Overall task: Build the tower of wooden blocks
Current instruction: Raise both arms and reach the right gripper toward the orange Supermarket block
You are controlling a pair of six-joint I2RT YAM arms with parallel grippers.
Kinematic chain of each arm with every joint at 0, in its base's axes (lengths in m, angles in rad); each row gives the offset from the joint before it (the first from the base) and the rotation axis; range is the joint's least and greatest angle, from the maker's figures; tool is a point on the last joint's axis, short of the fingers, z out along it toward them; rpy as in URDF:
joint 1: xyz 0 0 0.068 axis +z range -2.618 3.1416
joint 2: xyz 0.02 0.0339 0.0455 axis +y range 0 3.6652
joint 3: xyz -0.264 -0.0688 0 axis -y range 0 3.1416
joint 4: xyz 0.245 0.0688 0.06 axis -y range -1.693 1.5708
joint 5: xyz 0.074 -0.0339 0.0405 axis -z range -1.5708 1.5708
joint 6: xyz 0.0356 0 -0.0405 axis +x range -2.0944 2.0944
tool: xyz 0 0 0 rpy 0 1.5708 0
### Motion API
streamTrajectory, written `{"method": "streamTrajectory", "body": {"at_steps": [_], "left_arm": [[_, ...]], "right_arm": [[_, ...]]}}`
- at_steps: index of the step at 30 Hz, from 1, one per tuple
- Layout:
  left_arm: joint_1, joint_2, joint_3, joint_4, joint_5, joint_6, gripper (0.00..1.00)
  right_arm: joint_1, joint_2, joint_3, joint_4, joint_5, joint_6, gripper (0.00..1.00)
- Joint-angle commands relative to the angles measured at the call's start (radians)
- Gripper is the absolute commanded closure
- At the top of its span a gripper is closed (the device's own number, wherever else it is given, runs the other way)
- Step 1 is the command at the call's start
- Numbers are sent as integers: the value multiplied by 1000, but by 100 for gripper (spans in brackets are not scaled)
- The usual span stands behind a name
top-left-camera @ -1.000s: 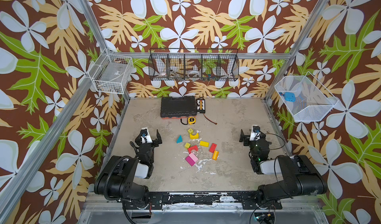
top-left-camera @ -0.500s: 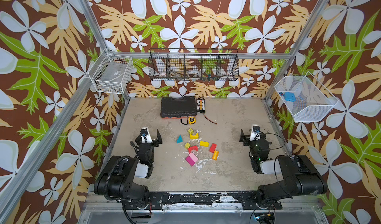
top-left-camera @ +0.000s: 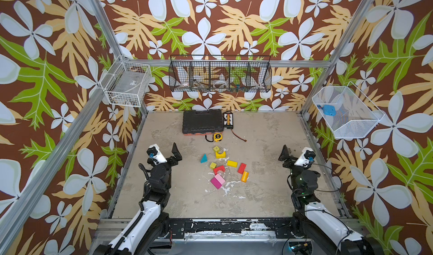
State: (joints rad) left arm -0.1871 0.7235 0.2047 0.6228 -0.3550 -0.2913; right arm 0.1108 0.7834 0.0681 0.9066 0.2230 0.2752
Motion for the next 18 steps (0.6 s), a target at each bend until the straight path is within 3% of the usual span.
{"method": "streamTrajectory", "body": {"at_steps": [1, 3, 7, 10, 13, 18], "left_arm": [[-2, -45, -32, -106, -12, -87, 0], [10, -65, -38, -125, -59, -127, 0], [16, -14, -66, -17, 1, -126, 0], [15, 103, -24, -4, -34, -133, 0], [17, 209, 57, -96, -100, -159, 0], [15, 273, 110, -141, -75, -159, 0]], "right_arm": [[2, -55, -6, -108, -45, 124, 0], [1, -53, -22, -113, 36, 168, 0], [1, -36, -38, -54, -24, 154, 0], [0, 38, -17, -45, -24, 173, 0], [1, 129, 65, -131, -100, 202, 0], [61, 217, 98, -234, -229, 399, 13]]}}
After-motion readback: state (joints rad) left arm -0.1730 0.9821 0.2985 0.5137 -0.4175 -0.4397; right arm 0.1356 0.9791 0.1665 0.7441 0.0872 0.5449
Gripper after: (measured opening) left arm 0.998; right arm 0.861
